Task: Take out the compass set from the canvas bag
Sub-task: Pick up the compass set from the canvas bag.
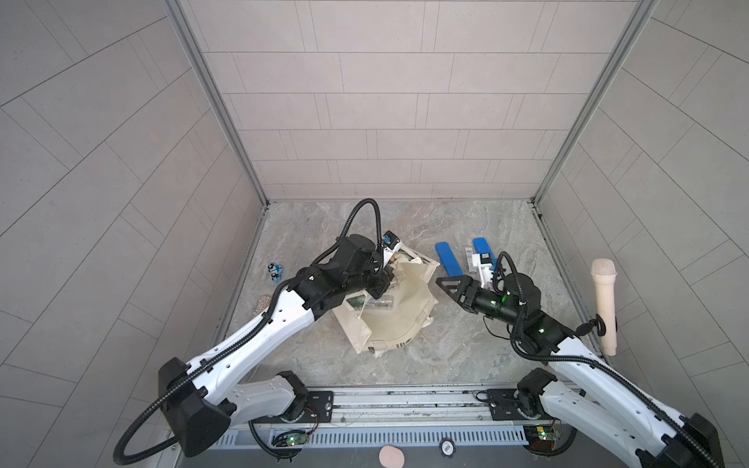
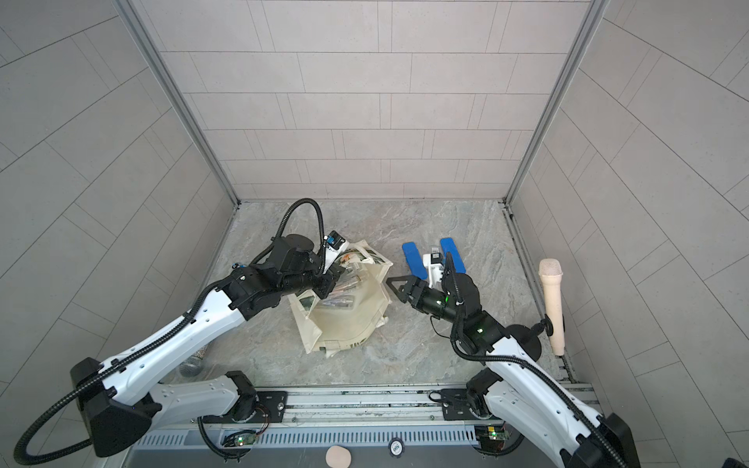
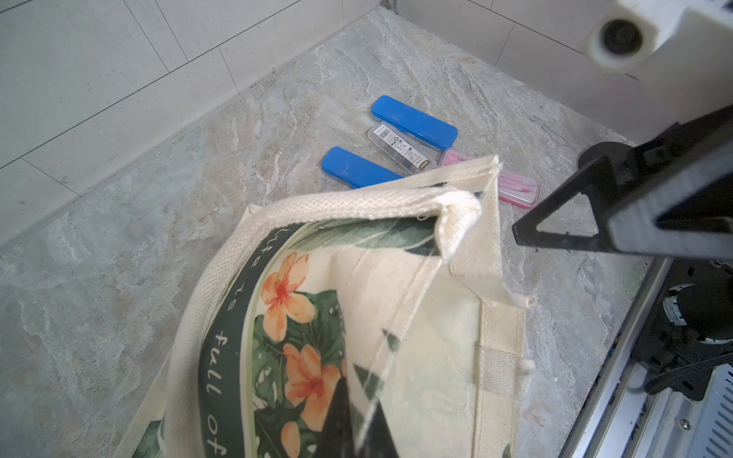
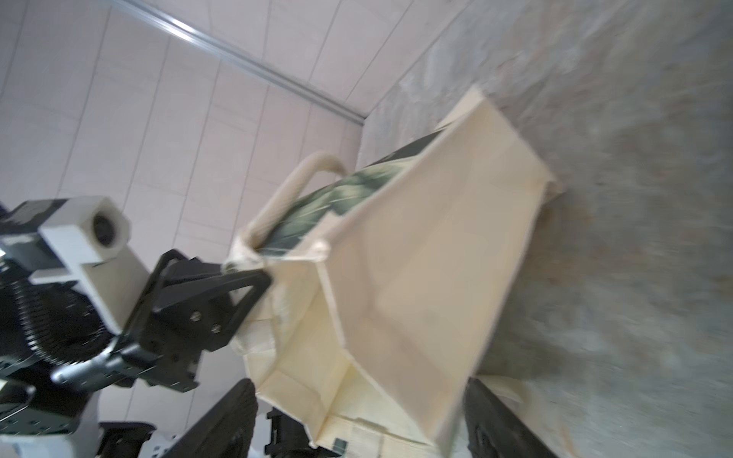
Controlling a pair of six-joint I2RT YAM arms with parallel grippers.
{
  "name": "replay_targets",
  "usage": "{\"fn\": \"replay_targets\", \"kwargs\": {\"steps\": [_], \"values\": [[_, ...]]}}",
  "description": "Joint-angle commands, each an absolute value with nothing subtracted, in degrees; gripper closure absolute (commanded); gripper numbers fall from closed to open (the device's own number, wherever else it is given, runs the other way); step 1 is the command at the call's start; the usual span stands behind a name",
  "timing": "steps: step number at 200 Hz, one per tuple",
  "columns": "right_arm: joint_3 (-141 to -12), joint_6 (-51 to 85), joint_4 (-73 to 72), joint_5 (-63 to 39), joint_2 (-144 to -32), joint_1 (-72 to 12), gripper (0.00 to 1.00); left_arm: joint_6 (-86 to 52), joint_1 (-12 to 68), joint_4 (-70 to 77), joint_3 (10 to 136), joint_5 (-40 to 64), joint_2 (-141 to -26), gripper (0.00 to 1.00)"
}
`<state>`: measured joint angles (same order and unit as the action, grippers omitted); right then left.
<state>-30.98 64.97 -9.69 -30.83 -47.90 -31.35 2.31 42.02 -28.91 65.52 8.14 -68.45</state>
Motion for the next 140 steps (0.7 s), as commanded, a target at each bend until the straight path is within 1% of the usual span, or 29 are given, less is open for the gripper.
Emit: {"fn": "replay_targets", "kwargs": {"steps": [1,21,44,77,100,118,140], "values": [[-34.86,65.73,-15.14,-28.2,-50.66,-37.52,0.19,2.65,42.19,-26.93,69.25,8.61,-69.76,1.0],[-37.17,66.15,-16.05,-26.19,-52.12,-41.76,0.2,3.84,42.19,-27.74,70.39,8.11,-70.23,1.0],[-40.31,66.29,-17.36,-28.16,-54.69,-44.08,0.2,4.04,42.23,-26.5,69.57,7.23,-70.22,1.0],[-41.4,68.74,-21.15,-30.89,-61.81,-47.2,0.21,4.15,42.23,-26.2,70.37,7.38,-71.4,1.0],[-40.32,70.23,-20.96,-29.03,-65.14,-47.99,0.23,3.89,42.22,-26.46,71.05,7.26,-71.72,1.0],[-39.04,71.63,-20.05,-26.72,-66.56,-47.99,0.23,3.61,42.19,-26.41,71.19,6.99,-71.46,1.0],[-39.24,72.33,-18.22,-26.21,-68.43,-47.99,0.22,3.59,42.19,-26.45,71.37,6.36,-71.27,1.0]]}}
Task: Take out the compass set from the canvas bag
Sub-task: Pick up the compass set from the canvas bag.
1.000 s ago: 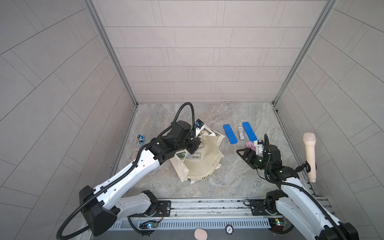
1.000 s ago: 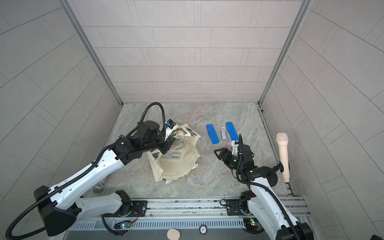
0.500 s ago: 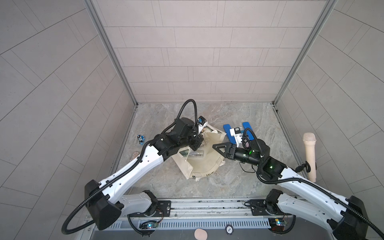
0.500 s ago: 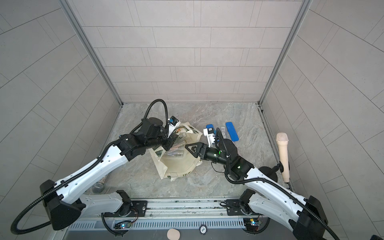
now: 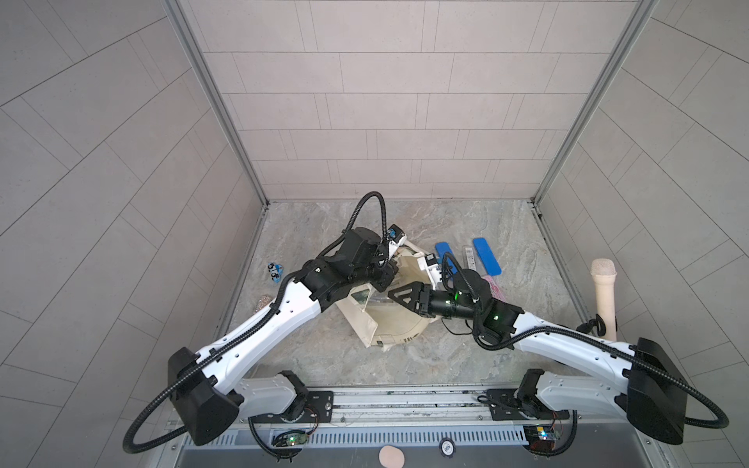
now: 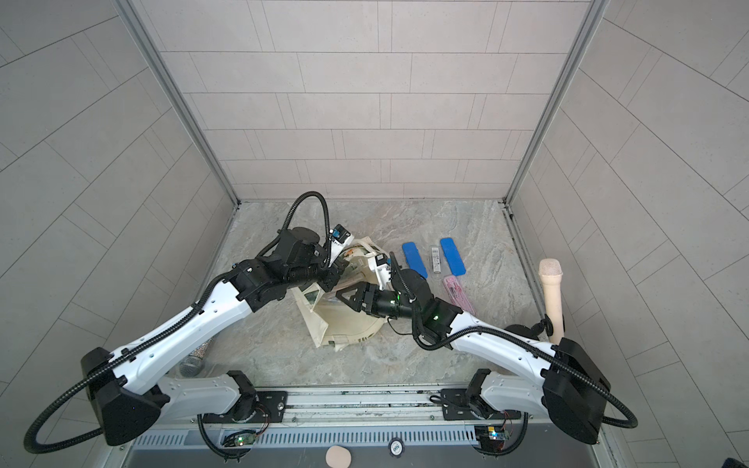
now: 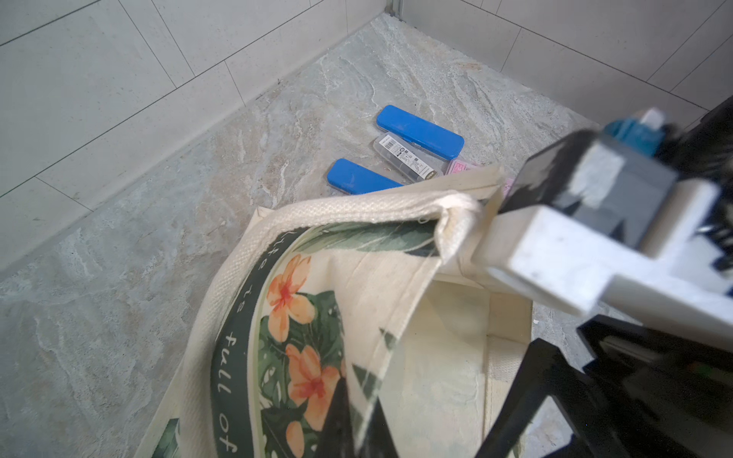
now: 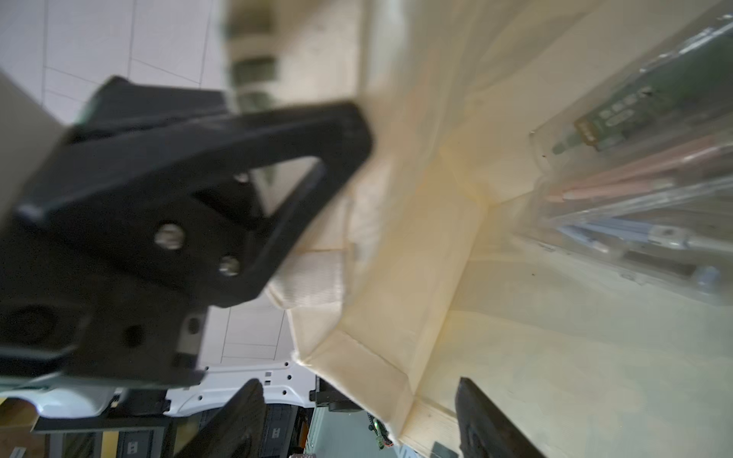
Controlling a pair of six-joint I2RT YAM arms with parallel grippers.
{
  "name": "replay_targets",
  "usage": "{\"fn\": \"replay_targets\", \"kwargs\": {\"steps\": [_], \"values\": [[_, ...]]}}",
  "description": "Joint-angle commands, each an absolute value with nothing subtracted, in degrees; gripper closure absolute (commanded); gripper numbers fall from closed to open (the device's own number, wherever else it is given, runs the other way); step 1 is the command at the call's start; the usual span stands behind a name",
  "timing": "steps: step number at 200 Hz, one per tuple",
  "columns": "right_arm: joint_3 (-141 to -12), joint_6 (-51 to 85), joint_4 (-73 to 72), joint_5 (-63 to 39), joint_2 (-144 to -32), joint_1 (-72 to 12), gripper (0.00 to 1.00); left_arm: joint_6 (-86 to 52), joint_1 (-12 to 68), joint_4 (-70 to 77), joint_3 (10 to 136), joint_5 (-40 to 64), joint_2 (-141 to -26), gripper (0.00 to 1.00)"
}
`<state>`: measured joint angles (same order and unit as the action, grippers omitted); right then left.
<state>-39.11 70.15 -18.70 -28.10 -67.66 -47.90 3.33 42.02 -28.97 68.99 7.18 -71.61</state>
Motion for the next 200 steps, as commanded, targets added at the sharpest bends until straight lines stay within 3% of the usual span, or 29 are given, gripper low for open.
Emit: {"fn": "replay_targets", "kwargs": {"steps": [1,200], "values": [[-39.22,72.33,-18.07,-26.2,-68.45,-47.99,0.22,3.6,42.19,-26.45,71.37,6.39,-71.23,1.0],[-42.24,72.73,-8.41,-18.91,-70.67,-47.99,0.22,3.07,42.54,-26.45,72.54,5.83,-71.92,1.0]]}}
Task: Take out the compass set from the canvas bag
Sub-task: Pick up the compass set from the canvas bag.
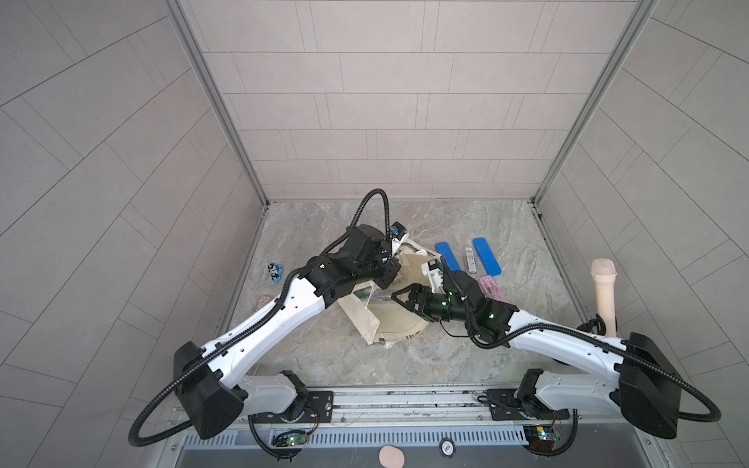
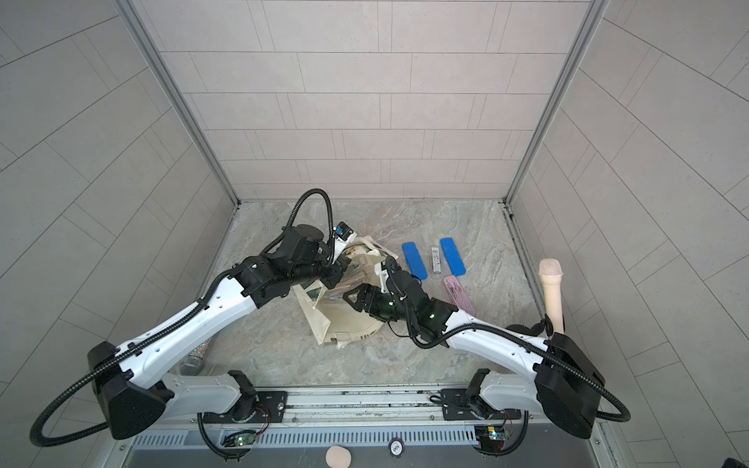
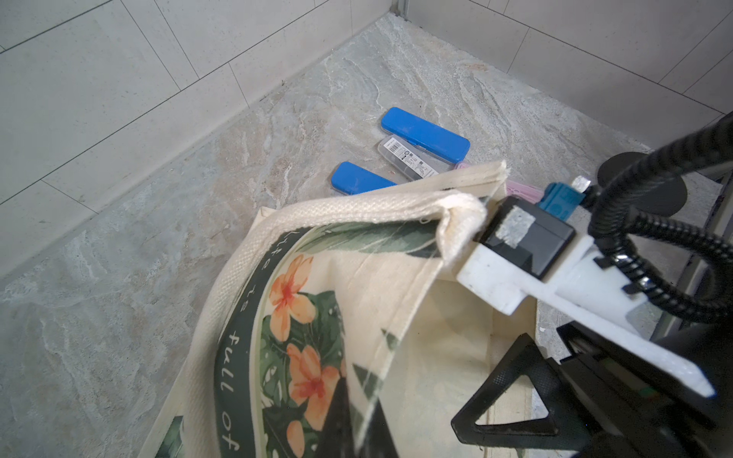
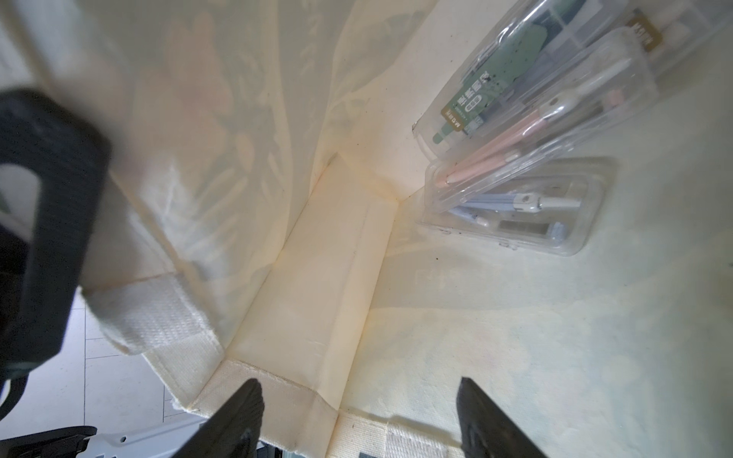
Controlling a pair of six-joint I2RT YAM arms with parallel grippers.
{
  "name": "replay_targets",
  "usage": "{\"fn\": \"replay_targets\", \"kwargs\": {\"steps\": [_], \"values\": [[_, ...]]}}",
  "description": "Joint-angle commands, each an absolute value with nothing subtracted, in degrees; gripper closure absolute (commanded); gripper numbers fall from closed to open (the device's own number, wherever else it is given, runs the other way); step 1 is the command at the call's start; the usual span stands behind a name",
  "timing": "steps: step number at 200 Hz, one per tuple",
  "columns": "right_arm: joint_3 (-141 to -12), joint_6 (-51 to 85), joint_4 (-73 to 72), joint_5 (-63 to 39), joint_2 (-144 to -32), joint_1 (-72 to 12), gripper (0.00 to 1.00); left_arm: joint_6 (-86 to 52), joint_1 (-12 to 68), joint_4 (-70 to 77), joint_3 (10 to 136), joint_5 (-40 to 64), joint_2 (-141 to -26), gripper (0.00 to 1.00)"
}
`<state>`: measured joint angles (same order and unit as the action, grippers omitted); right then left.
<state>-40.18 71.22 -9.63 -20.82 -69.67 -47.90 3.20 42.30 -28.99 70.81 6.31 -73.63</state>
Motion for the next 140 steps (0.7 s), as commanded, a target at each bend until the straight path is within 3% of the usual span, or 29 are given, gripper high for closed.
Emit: {"fn": "replay_targets", "kwargs": {"steps": [1,93,140], "values": [[-42.3,72.75,-8.38,-18.9,-70.71,-47.94,0.22,3.03,42.54,-26.45,72.53,5.81,-71.91,1.0],[-44.82,73.38,-0.74,-12.9,-73.36,-48.25,0.22,3.22,42.54,-24.52,72.73,5.96,-72.42,1.0],[-46.49,79.12,-4.04,-11.83,-77.58,-48.25,0.23,3.94,42.54,-23.56,73.19,9.93,-73.33,1.0]]}}
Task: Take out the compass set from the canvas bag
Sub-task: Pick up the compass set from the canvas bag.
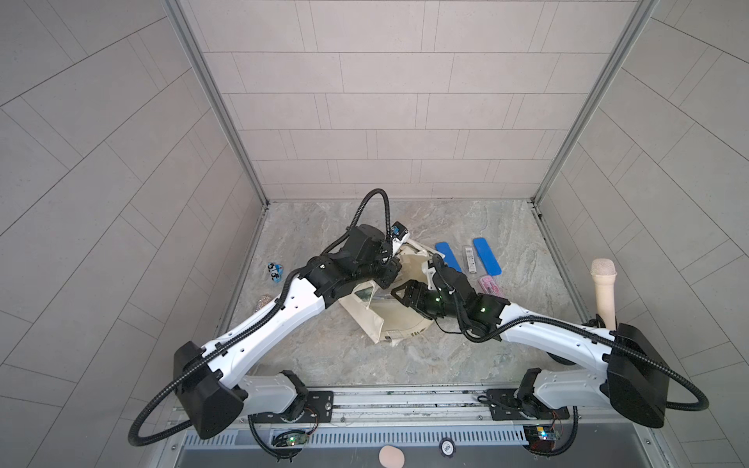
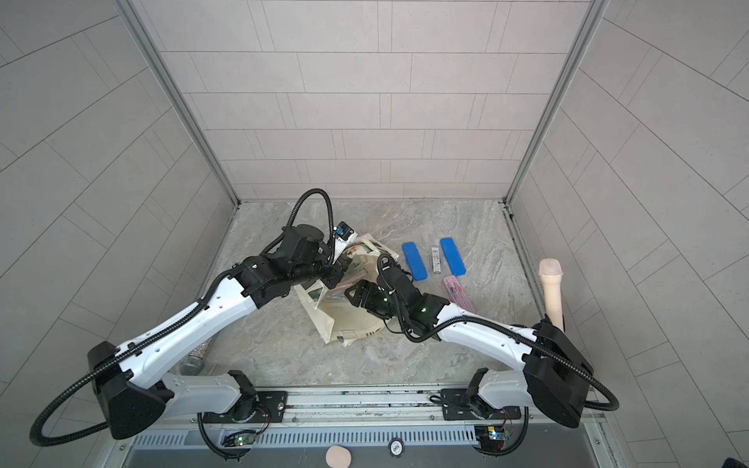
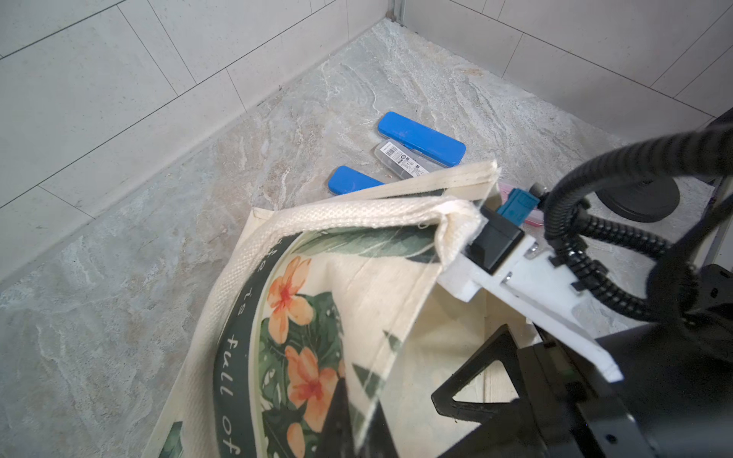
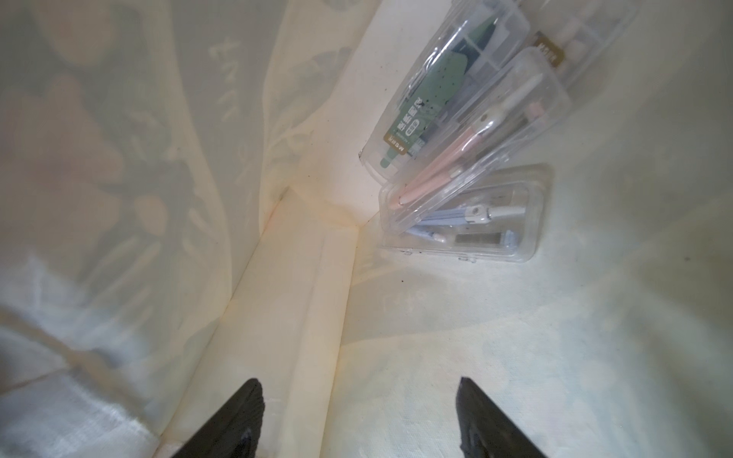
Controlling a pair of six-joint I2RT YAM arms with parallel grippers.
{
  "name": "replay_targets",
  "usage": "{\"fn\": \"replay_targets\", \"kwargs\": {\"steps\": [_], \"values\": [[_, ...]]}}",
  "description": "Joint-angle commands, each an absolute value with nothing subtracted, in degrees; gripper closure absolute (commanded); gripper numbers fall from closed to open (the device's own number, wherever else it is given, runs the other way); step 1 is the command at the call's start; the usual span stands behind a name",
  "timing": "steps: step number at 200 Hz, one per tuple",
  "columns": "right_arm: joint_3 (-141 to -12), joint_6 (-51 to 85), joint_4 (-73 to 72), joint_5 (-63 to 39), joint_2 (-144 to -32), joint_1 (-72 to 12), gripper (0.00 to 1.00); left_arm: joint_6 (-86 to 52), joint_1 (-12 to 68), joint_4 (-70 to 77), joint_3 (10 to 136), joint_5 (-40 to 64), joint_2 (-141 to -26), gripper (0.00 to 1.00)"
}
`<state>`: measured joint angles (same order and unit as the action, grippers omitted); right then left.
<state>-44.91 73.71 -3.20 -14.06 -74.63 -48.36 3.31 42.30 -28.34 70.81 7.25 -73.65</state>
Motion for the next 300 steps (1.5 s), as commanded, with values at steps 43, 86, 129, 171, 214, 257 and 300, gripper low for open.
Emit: {"fn": "replay_targets", "kwargs": {"steps": [43,86,129,171,214,257,300], "values": [[-44.64,87.93,-11.91,-9.53,-82.68,-48.87,0.31,4.39,42.54,-23.49,72.76,9.79,-73.49,1.0],[-46.5,89.85,-8.04,-6.76,-86.16,-49.35,0.27,3.78,42.55,-21.56,70.95,10.67,-72.86,1.0],[-46.01,90.46,-8.46,-3.44,-88.25,-49.66,0.22,2.98,42.6,-21.08,70.16,13.36,-73.48,1.0],[-45.93,92.22,-10.83,-2.34,-91.3,-49.75,0.16,2.9,42.55,-20.77,70.28,14.52,-73.69,1.0],[-45.69,94.11,-17.89,-1.09,-96.55,-49.75,0.19,3.02,42.55,-21.42,71.1,16.82,-74.54,1.0],[-45.41,92.7,-22.83,1.0,-100.17,-49.49,0.21,2.57,42.55,-21.25,69.51,18.01,-72.93,1.0],[-42.4,90.84,-38.22,1.56,-102.11,-48.63,0.24,1.86,42.54,-21.52,67.64,17.93,-72.07,1.0]]}}
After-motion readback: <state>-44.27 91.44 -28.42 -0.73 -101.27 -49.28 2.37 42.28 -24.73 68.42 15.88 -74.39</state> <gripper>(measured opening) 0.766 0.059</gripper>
